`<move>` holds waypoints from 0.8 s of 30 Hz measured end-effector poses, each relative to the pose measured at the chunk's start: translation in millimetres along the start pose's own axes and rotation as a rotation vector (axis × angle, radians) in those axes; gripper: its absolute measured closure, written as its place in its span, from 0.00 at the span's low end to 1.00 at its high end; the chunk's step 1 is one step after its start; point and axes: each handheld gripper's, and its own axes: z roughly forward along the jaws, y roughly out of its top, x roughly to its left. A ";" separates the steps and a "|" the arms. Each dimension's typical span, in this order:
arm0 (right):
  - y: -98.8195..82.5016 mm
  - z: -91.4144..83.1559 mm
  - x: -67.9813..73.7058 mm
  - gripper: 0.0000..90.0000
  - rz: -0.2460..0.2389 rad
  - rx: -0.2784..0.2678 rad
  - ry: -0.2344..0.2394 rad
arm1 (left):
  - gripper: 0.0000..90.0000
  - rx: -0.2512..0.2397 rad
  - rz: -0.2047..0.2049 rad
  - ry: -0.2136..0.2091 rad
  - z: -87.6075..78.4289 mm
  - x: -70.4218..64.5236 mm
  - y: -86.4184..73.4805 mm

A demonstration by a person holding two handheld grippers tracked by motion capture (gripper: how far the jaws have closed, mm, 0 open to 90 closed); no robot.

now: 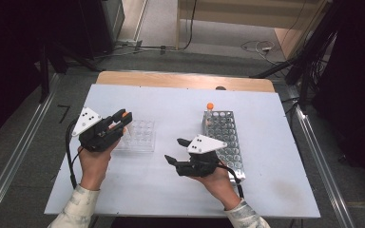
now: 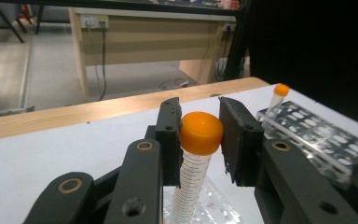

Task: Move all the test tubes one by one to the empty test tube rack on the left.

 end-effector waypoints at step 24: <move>0.5 -3.7 -1.1 0.37 0.001 -0.008 -0.005 | 0.78 0.117 0.002 0.001 13.0 6.4 -30.8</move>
